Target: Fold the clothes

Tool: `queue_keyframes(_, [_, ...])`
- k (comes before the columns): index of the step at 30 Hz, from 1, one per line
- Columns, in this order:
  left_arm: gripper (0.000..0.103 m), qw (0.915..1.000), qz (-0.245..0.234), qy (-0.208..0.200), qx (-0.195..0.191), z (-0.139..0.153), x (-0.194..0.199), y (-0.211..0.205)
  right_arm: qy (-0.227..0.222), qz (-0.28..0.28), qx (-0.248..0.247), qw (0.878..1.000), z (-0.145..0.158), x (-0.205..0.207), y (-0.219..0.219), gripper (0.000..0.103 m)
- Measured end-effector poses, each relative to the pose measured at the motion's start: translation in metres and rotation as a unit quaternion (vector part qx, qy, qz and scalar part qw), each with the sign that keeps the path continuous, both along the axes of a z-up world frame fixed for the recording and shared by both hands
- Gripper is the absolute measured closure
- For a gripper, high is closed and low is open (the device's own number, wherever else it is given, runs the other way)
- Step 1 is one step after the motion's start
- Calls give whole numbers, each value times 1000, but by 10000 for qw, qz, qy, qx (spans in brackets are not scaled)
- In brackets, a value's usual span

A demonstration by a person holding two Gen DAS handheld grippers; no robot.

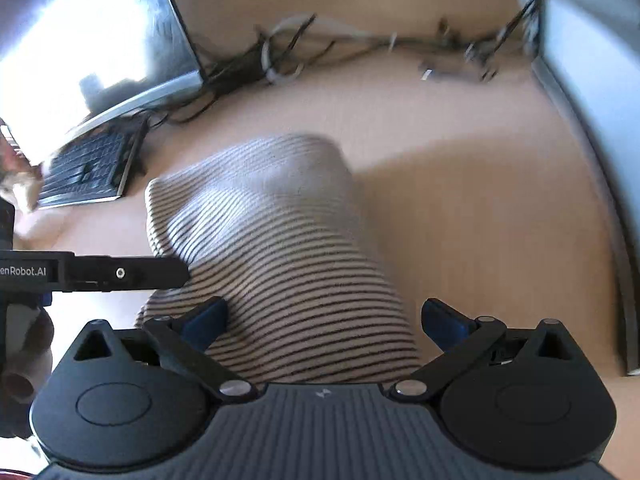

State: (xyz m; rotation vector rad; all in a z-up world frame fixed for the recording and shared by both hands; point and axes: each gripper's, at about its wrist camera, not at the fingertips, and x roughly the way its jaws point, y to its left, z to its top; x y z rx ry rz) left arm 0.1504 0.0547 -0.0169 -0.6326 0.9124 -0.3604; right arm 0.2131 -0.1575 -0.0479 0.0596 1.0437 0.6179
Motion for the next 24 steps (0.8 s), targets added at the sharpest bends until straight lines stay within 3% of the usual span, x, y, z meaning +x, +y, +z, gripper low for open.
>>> queue_keyframes(5, [57,9949,1005,-48,88,13,-21,-4,145,678,387,9968,-17,14,3,0])
queue_keyframes(7, [40,9898,1382,-85,330,23,-34,-10,107,960,401,9945,-17,18,7,0])
queue_keyframes(10, [30,9809,1675,-12,992,32,-48,-22,-68,1329,326,9906,-15,22,15,0])
queue_keyframes(13, [29,9829,1716,351,574,20,-48,-25,-104,1493,318,9882,-13,22,19,0])
queue_keyframes(19, [29,9828,1753,579,42,-1,-35,-22,-182,1532,407,9872,-12,27,11,0])
queue_keyframes(24, [26,9851,1576,668,170,-6,-27,-28,-360,1302,349,9902,0,26,-3,0])
